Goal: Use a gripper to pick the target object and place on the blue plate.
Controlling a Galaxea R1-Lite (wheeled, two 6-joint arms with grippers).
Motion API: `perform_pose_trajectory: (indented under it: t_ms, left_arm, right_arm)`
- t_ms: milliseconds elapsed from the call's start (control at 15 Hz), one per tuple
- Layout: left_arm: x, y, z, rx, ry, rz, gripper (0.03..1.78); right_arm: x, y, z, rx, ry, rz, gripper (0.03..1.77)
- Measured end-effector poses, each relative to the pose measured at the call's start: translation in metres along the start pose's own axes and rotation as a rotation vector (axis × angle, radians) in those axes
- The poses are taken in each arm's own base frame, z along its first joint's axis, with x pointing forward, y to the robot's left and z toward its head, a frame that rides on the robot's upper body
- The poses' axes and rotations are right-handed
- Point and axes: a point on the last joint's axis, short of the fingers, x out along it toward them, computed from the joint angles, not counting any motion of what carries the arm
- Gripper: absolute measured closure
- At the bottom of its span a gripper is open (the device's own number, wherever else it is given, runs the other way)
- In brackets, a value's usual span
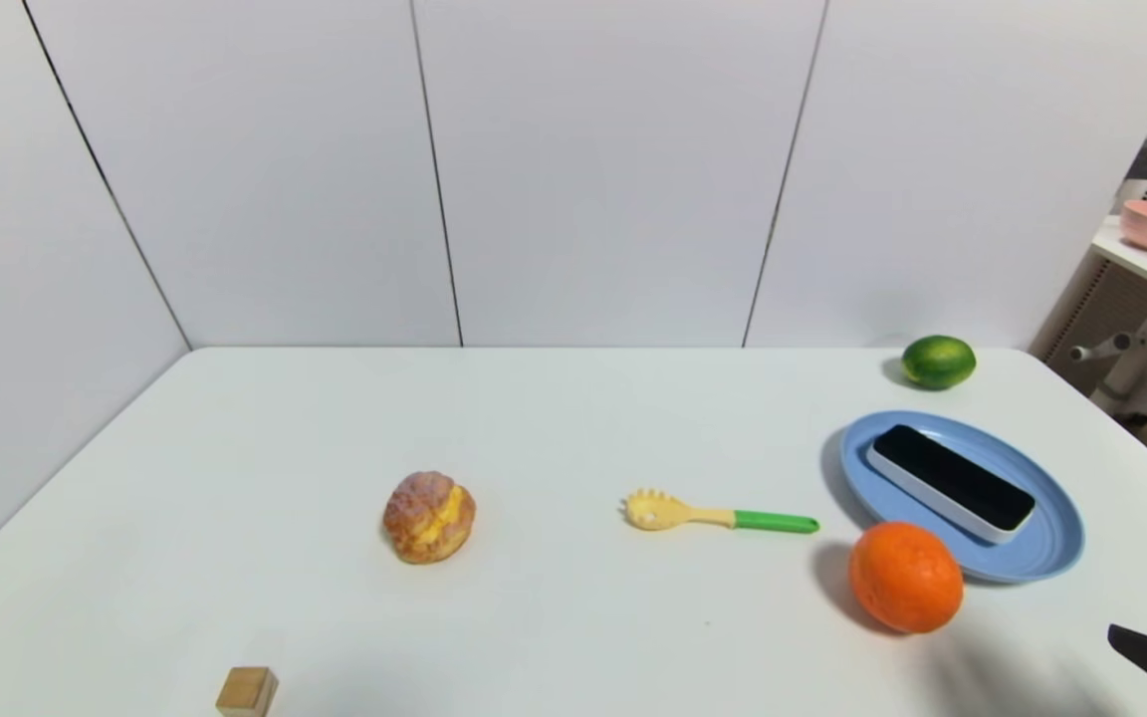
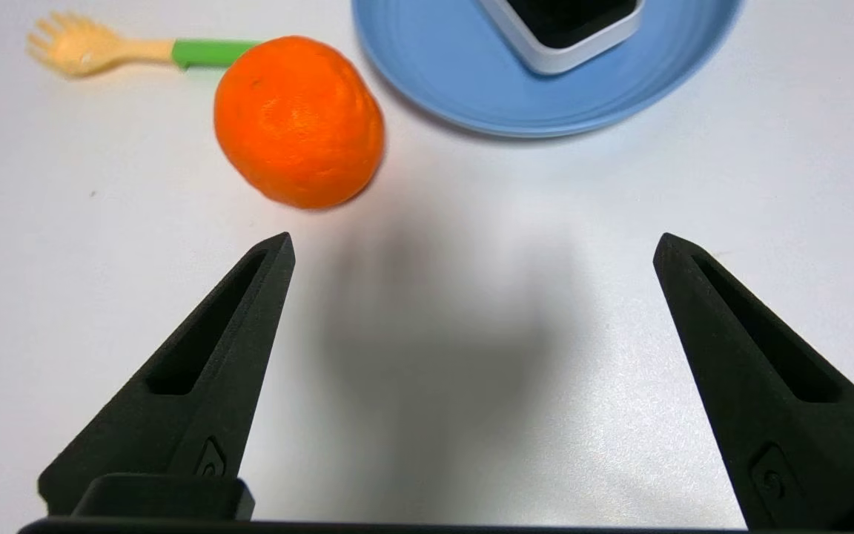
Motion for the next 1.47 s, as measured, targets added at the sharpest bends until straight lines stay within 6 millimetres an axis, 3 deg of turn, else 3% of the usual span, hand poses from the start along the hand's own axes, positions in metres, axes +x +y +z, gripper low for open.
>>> perform_pose_trajectory:
  t_ms: [267,467,733,1467]
  left_arm:
    - [0.000,0.000,0.000,0.000,0.000,0.000,0.12]
    - [0.000,0.000,0.000,0.000,0.000,0.000,0.12]
    - [0.000,0.000,0.000,0.000,0.000,0.000,0.12]
    - [0.000,0.000,0.000,0.000,0.000,0.000,0.12]
  right_arm:
    - [-0.015,0.004,-0.050,-0.014,-0.294,-0.047,0.11]
    - [-0.020,0.002,-0.079,-0.027,-0.368,-0.053,0.11]
    - [-0.028,0.000,-0.103,-0.074,-0.441,-0.112,0.11]
    - [-0.031,0.000,-0.112,-0.054,-0.479,-0.079,0.11]
